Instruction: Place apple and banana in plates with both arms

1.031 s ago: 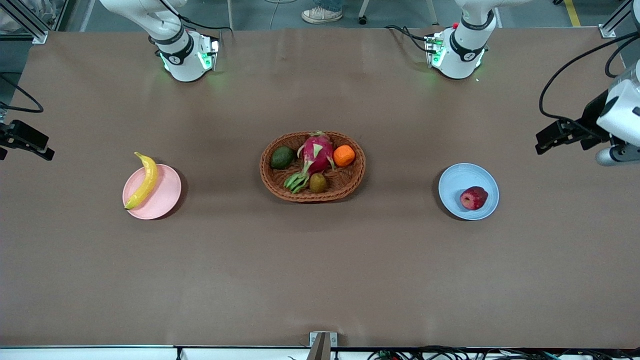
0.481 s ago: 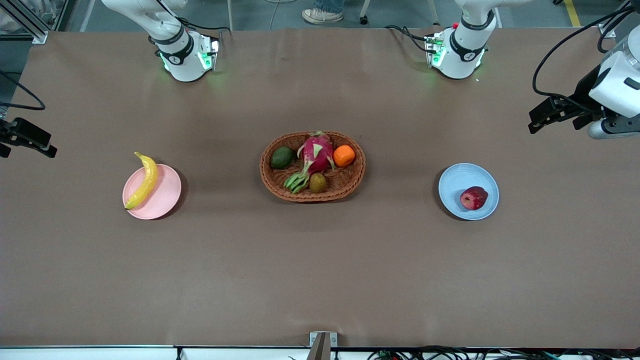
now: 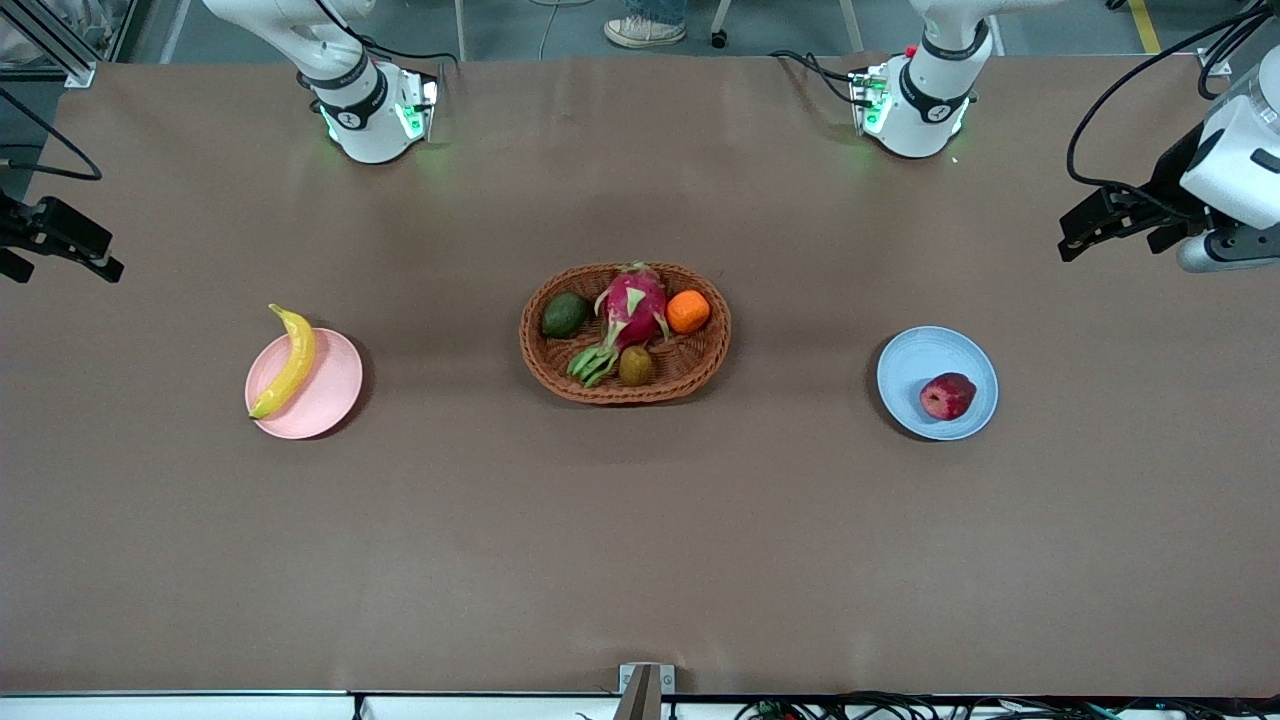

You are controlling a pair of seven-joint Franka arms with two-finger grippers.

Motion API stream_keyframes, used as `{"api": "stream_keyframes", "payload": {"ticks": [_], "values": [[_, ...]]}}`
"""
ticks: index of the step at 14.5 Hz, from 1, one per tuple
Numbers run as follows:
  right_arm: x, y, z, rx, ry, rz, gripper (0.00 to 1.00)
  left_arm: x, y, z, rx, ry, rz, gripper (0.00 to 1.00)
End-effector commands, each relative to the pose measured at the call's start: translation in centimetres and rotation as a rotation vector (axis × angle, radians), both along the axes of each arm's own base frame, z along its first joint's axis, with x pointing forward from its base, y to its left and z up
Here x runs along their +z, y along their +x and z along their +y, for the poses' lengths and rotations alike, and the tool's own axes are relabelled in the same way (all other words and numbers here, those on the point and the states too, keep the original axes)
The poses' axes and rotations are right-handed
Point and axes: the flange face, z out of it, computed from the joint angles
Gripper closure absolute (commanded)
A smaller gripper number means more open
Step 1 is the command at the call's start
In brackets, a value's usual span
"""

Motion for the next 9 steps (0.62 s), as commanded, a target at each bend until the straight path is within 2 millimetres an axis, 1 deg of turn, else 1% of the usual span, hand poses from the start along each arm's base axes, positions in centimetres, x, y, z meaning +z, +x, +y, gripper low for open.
{"api": "stream_keyframes", "payload": {"ticks": [1, 4, 7, 9], "values": [[-0.3, -0.9, -0.1, -0.003, -0.006, 0.007, 0.0, 0.5, -0.6, 0.1, -0.02, -0.004, 0.003, 0.0], [-0.3, -0.9, 0.2, 0.003, -0.022, 0.008, 0.0, 0.9, 0.2, -0.1, -0.019, -0.006, -0.008, 0.0], [-0.4, -0.8, 0.2, 0.0, -0.021, 0.008, 0.0, 1.5, 0.2, 0.1, -0.016, -0.004, -0.021, 0.0], [-0.7, -0.9, 0.1, 0.0, -0.021, 0.012, 0.0, 1.4, 0.2, 0.2, -0.014, -0.003, -0.016, 0.0]]}}
